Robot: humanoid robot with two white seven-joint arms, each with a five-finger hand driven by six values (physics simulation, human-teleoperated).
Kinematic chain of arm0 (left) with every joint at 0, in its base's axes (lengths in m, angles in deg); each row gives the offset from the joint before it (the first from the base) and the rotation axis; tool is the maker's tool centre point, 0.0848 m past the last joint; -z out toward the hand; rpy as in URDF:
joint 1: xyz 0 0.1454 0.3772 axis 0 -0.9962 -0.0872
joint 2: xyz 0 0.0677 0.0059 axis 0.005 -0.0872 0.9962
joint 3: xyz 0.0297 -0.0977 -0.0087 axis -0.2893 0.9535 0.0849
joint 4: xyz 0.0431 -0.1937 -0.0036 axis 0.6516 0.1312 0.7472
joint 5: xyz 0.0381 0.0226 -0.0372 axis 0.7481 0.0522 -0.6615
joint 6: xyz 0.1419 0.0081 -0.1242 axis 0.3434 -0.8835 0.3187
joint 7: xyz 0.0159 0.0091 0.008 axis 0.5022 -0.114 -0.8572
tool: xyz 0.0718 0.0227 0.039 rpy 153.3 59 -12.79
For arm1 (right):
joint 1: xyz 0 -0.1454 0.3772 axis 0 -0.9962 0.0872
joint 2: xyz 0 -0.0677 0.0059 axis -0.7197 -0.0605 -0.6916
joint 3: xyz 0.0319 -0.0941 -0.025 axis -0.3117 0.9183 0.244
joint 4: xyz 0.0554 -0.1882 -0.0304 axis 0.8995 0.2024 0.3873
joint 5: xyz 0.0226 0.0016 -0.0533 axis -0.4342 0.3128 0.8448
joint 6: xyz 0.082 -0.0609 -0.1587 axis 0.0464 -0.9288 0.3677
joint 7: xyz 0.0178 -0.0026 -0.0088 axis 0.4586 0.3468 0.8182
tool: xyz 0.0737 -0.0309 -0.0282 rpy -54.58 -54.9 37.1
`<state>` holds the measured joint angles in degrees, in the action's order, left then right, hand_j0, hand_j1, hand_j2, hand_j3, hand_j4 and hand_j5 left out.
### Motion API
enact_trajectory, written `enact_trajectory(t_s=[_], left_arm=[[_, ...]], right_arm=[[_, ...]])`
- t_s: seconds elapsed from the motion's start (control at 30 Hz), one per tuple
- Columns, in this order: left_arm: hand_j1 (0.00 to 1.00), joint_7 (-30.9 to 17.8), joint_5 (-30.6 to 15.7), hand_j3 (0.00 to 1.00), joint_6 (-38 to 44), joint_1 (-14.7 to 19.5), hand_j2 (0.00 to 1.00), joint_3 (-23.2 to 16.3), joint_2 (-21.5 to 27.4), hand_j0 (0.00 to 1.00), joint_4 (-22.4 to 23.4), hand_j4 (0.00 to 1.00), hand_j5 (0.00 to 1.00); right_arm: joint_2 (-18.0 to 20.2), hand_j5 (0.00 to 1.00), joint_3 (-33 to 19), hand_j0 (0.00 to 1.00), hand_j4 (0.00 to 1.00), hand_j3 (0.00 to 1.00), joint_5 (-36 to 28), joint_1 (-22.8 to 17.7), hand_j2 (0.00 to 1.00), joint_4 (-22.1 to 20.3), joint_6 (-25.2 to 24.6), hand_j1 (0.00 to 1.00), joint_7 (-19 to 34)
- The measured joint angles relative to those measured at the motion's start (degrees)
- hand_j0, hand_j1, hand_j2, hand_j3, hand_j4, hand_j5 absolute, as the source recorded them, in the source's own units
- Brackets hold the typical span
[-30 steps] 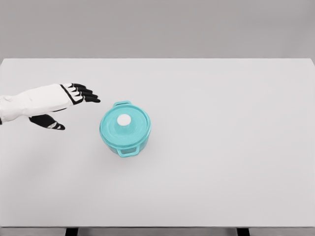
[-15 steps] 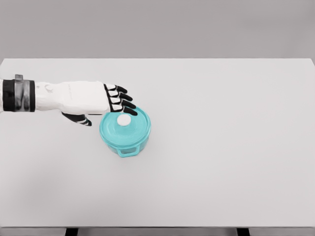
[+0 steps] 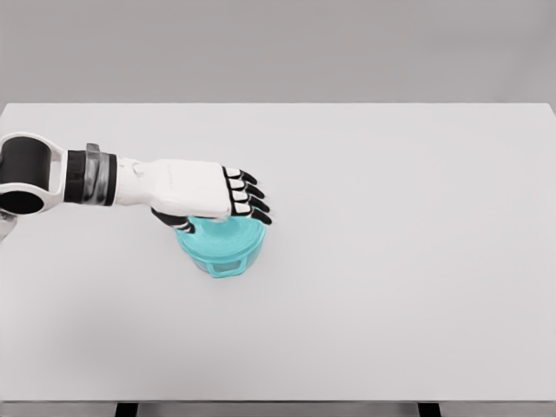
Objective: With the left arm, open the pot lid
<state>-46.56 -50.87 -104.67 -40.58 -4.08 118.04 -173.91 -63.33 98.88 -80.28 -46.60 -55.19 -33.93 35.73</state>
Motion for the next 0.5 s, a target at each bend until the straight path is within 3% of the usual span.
enact_trajectory(t_s=[0.23,0.33,0.5], left_arm=[[0.92,0.0,2.6,0.92,1.6,0.4,0.92,-1.6,-0.1,0.92,1.9,0.92,0.92],[0.83,0.0,2.8,0.83,2.2,1.0,0.83,-1.7,-0.1,0.83,2.1,0.83,0.83],[0.82,0.0,3.0,0.82,2.9,0.9,0.82,-1.8,-0.3,0.82,2.2,0.82,0.82]], right_arm=[[0.0,1.0,0.0,1.0,1.0,1.0,0.0,0.1,1.0,0.0,0.0,1.0,0.0],[0.0,1.0,0.0,1.0,1.0,1.0,0.0,0.1,1.0,0.0,0.0,1.0,0.0],[0.0,1.0,0.0,1.0,1.0,1.0,0.0,0.1,1.0,0.0,0.0,1.0,0.0]])
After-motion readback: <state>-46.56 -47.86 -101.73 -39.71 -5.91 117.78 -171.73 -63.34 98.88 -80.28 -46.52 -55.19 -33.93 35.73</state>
